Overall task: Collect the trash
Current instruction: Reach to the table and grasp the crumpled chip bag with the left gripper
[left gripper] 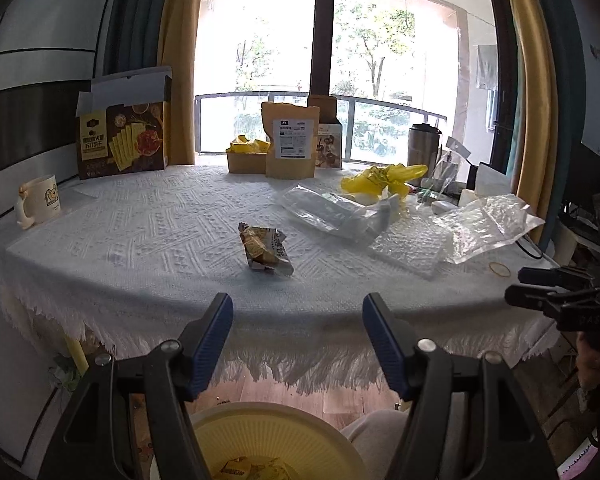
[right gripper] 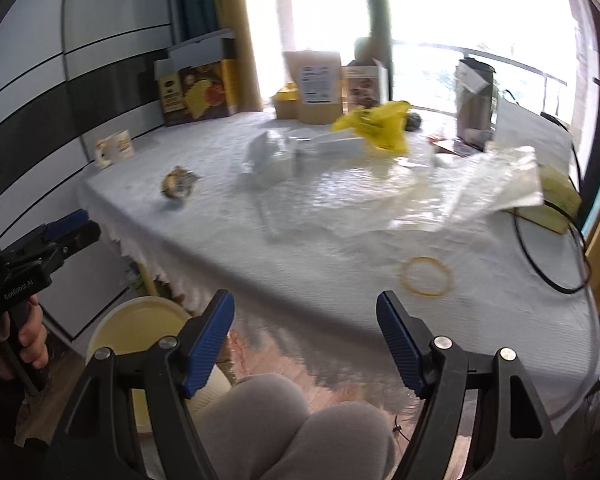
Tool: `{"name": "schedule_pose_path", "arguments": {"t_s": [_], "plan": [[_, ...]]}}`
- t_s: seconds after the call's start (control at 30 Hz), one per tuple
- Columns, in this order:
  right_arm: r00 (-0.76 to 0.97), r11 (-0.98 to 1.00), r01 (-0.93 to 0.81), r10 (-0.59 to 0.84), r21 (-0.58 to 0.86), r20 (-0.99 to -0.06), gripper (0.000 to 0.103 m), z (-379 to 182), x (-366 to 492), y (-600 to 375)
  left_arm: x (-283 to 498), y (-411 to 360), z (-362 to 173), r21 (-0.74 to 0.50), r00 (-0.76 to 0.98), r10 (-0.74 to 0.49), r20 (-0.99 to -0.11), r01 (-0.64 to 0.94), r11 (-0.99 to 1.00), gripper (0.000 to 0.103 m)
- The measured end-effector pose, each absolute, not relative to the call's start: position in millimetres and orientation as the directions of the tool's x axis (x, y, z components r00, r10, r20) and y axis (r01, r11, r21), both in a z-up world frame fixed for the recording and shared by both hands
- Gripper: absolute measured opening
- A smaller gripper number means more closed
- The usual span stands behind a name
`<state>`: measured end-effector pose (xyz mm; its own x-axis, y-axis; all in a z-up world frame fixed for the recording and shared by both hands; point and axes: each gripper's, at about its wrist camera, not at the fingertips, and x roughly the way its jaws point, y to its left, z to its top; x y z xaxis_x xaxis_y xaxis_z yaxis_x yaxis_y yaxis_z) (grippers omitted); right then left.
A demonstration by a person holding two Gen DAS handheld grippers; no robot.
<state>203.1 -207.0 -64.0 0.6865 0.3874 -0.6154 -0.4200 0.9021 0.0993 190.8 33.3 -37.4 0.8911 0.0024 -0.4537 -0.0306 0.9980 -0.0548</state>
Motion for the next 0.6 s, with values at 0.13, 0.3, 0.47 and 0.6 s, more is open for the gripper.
{"name": "schedule_pose_path", "arguments": {"t_s": [0.13,0.3,0.47,0.6], "plan": [[0.7,0.915,-0.39,0.367,0.103,-0.612,0.072,-61.9,216.1,-219.8,205.8,34.6,-36.8,-0.055,0.888,0.0,-0.461,-0.028,0.998,0.068],[0.718,0.925,-0.367,0.35,0.1,-0.602,0.072,-56.6,232.9,-229.4,227.7,36.3,-35.2,-0.05,0.881,-0.005,-0.473,-0.022,0.999,0.068],[0.729,0.933,-0.348,0.333,0.095,-0.599,0.072,-53.9,251.8,-234.0,251.1,41.9,-38.6,-0.051,0.876,0.004,-0.482,-0.032,0.998,0.068],[0.729,0.936,-0.335,0.328,0.105,-0.601,0.072,-53.9,266.1,-238.2,275.1,50.4,-47.4,-0.048,0.865,0.022,-0.5,-0.053,0.997,0.068]]}}
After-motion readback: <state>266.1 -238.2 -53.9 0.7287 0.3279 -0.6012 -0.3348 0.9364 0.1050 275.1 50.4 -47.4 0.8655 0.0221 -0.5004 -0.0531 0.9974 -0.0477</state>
